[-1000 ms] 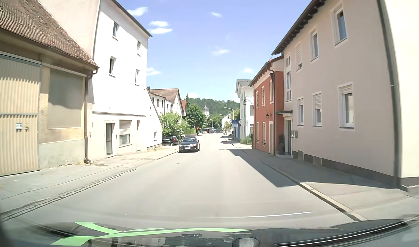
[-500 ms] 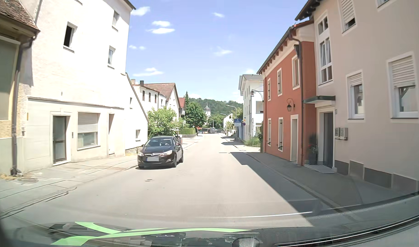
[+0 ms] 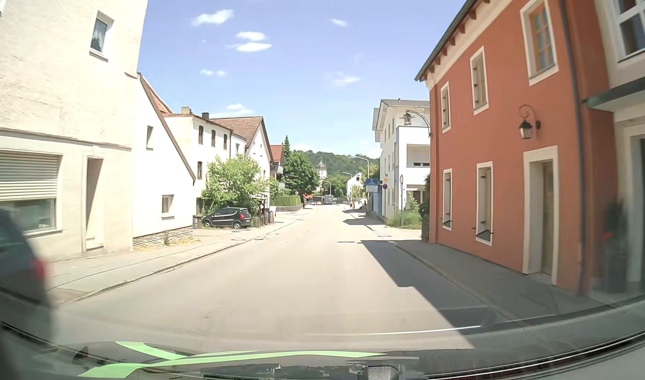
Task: Follow the waypoints while adhering to traffic rules and regulations
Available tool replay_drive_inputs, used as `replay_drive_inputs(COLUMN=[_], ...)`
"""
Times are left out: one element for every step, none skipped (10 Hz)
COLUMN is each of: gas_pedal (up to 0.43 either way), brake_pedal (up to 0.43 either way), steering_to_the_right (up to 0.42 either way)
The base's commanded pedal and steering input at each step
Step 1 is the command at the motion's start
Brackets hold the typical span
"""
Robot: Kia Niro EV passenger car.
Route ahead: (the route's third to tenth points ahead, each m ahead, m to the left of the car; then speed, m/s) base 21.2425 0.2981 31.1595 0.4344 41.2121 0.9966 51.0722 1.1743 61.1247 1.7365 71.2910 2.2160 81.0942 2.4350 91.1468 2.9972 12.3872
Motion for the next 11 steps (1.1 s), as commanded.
replay_drive_inputs(gas_pedal=[0.0,0.0,0.0,0.0,0.0,0.0,0.0,0.0,0.0,0.0,0.0], brake_pedal=[0.0,0.0,0.0,0.0,0.0,0.0,0.0,0.0,0.0,0.0,0.0], steering_to_the_right=[-0.006,-0.005,-0.005,-0.005,-0.005,-0.005,-0.005,-0.005,-0.005,-0.005,-0.004])
